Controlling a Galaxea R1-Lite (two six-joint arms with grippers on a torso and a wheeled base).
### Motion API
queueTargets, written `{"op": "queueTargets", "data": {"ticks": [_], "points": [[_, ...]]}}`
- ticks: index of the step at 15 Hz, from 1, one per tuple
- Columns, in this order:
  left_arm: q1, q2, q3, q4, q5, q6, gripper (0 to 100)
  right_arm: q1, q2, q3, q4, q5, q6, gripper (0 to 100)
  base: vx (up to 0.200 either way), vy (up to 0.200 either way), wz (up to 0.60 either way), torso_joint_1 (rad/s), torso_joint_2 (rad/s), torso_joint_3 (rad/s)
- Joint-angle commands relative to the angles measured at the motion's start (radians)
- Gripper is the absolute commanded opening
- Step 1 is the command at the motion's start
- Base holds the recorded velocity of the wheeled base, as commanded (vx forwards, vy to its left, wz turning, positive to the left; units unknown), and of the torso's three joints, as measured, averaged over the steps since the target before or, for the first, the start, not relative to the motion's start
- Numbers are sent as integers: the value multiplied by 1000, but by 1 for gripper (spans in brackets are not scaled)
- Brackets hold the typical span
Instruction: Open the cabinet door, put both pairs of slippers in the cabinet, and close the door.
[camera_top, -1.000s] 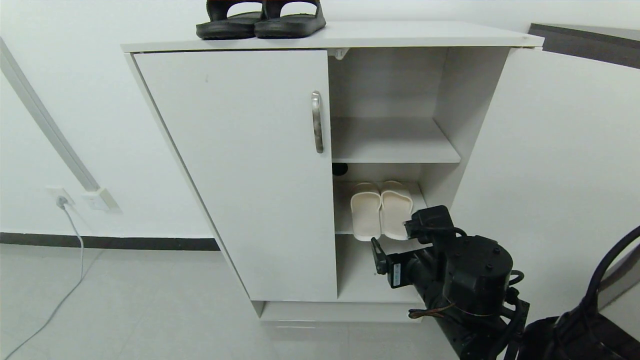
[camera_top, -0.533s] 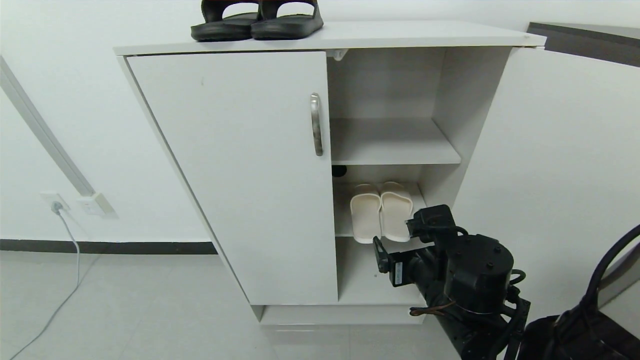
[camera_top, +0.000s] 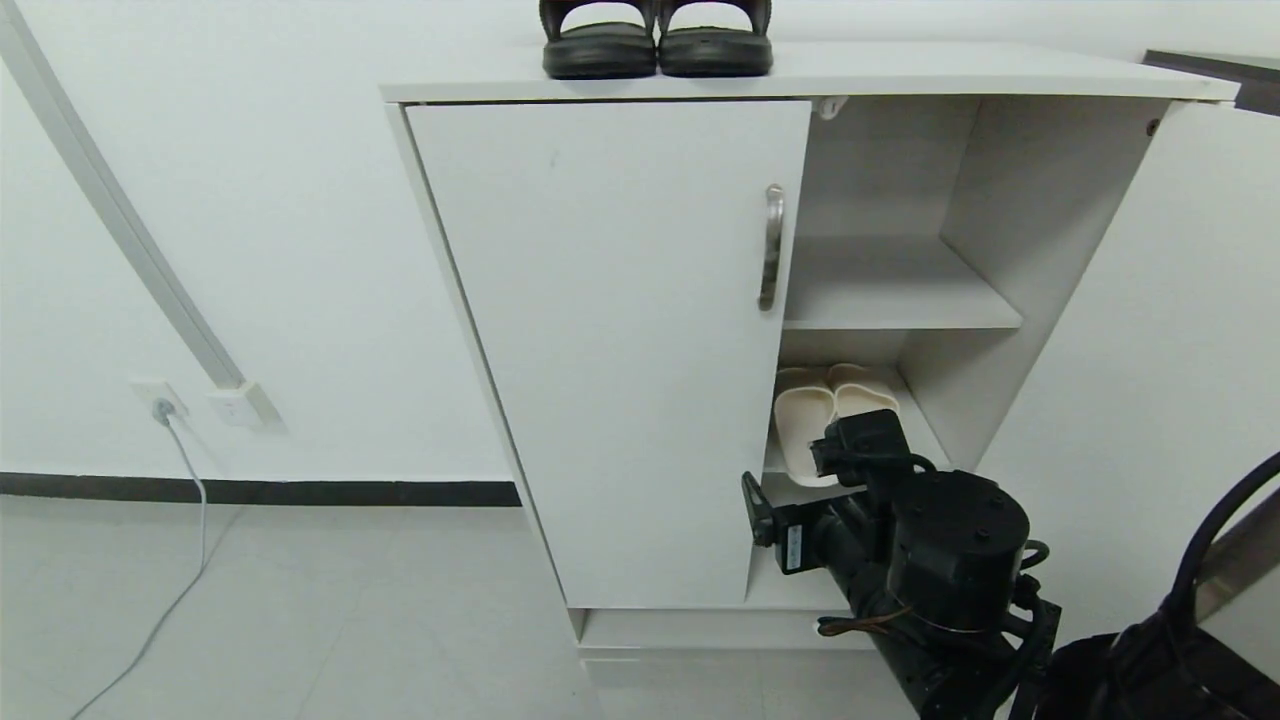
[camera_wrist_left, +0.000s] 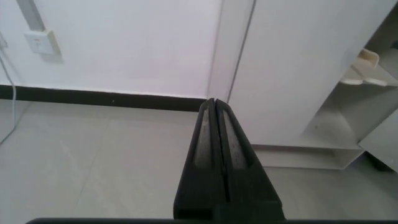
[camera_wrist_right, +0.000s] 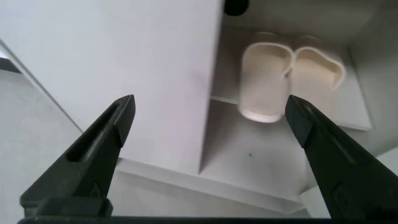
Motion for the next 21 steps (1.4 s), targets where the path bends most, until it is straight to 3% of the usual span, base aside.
{"op": "queueTargets", "data": {"ticks": [1,3,21], "points": [[0,1,0,-1,0,-1,0,1,3,0,-1,0,-1,100,0,200,0,-7,2,2],[0,1,0,-1,0,-1,0,1,3,3,-1,0,-1,100,0,200,0,5,2,0],[0,1,0,-1,2,-1,0,-2,14,51,-71,40,-47,100,0,0,0,0,0,0]]}}
